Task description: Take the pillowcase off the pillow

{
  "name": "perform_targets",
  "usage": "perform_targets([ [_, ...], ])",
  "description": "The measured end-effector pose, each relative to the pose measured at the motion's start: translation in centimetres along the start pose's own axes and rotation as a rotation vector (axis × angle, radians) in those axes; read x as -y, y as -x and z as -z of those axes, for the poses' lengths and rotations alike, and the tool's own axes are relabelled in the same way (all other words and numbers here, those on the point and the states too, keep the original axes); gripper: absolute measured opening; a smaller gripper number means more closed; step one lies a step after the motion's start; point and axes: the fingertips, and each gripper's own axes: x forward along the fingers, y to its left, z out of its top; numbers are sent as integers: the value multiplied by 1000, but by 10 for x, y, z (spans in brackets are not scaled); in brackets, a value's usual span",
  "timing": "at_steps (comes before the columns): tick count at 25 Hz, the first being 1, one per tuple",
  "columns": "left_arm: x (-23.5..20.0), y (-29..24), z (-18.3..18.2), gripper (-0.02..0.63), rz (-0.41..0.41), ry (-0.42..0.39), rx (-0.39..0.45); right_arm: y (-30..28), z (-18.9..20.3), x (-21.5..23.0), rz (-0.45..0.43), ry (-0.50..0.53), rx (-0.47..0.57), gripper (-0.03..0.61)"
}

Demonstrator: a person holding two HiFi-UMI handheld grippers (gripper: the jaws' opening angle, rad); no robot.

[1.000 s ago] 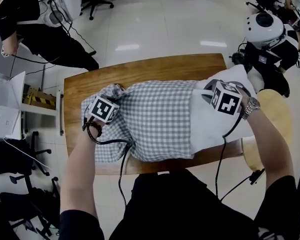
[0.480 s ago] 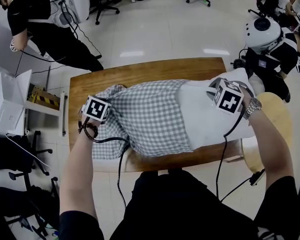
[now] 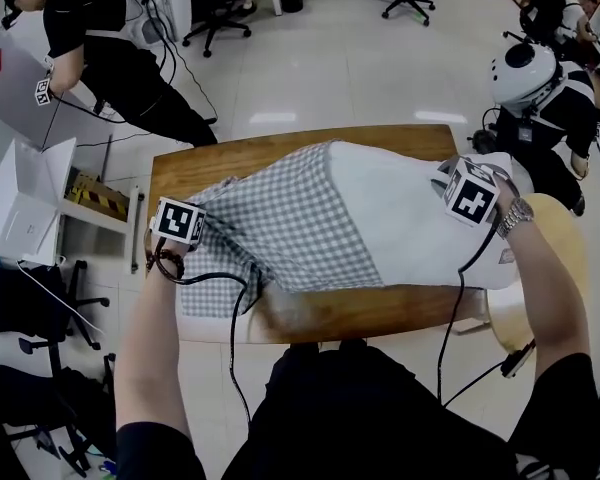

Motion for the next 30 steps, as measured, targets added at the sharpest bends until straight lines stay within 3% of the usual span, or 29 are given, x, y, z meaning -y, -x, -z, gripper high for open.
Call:
perform_targets([
  [5, 18, 0, -10, 11, 9, -73, 32, -11, 1, -2, 25, 39, 15, 22],
  [10, 31, 5, -19, 97, 28, -101, 81, -11, -10, 0, 99, 76, 96, 189],
  [12, 34, 11, -27, 134, 36, -89, 102, -5, -15, 6, 142, 94, 124, 215],
  [17, 52, 21, -35, 143, 42, -65, 149, 17, -20, 9, 212, 115, 177, 222],
  [22, 79, 23, -35, 143, 50, -60, 169, 37, -24, -2, 199, 123, 245, 236],
  [30, 124, 30, -25, 141, 44, 3, 188, 47, -32, -39, 158, 219, 321, 262],
])
